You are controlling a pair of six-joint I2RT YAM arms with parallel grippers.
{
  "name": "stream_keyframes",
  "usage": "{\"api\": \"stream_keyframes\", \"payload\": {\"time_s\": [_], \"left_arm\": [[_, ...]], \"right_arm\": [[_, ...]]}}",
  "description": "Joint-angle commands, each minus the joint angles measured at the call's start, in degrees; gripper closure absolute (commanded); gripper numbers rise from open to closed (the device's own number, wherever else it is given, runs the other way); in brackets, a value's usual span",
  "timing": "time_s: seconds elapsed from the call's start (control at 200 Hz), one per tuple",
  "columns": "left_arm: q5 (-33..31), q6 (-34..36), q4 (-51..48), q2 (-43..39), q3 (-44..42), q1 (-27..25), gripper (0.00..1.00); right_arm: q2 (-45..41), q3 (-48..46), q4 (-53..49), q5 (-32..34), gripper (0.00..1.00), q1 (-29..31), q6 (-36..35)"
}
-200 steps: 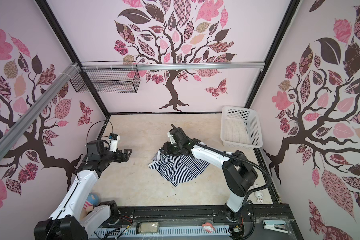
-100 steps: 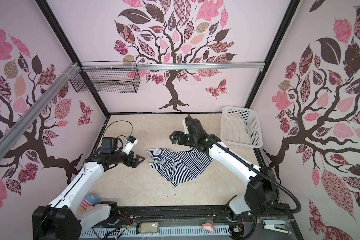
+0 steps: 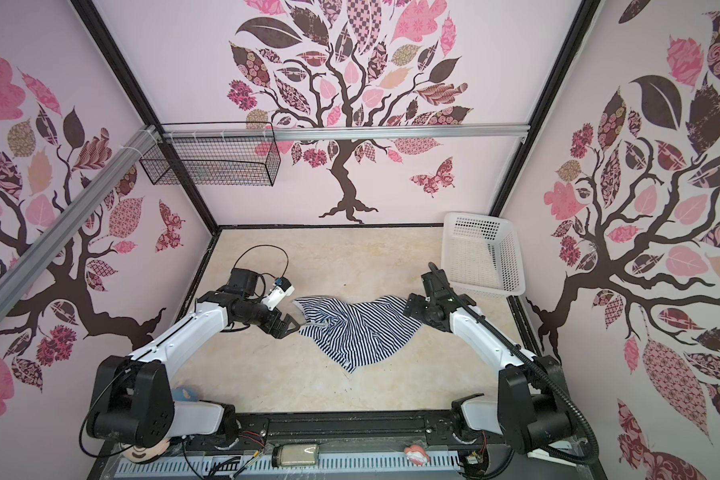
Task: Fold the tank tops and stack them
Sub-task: 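Grasp opposite edges of the tank top with left and right grippers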
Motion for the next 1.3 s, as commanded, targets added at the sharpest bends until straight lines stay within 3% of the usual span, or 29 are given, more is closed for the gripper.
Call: {"api": "stream_keyframes", "payload": {"time_s": [0.0,0.22,0.445,0.761,1.061,1.136,1.216,1.296], "left_arm": [[-1.87,0.91,0.51,3.19,1.60,-2.59,0.03],[-1.77,-0.76,1.63,8.84,3.22,-3.09,0.05],[1.57,-1.89,1.02,11.17,4.67,-3.16,0.21],[4.52,-2.59,0.04,11.94,5.28,-3.08,0.35],[-0.21,-2.51,-0.65,16.02,6.14,-3.12,0.36],[0.67,-2.41,-1.60,17.49,6.91,-3.15,0.41],[2.39,-2.39,-2.47,18.13,7.76,-3.11,0.55],[3.60,-2.01,-3.93,17.46,8.42,-3.13,0.71]], "right_arm": [[0.03,-0.30,1.31,-0.19,0.11,-1.53,-0.67],[4.96,-1.87,6.42,-4.71,0.20,-6.04,0.16],[9.85,-2.36,10.67,-8.47,0.33,-8.73,0.74],[17.65,0.20,12.74,-13.77,0.47,-8.72,0.81],[17.78,-0.32,13.14,-13.58,0.73,-8.73,0.36],[17.98,-0.08,12.95,-13.79,0.86,-8.73,0.12],[17.37,0.24,12.38,-14.35,1.00,-8.74,0.18],[14.55,0.30,10.89,-15.15,1.00,-8.60,0.42]]}}
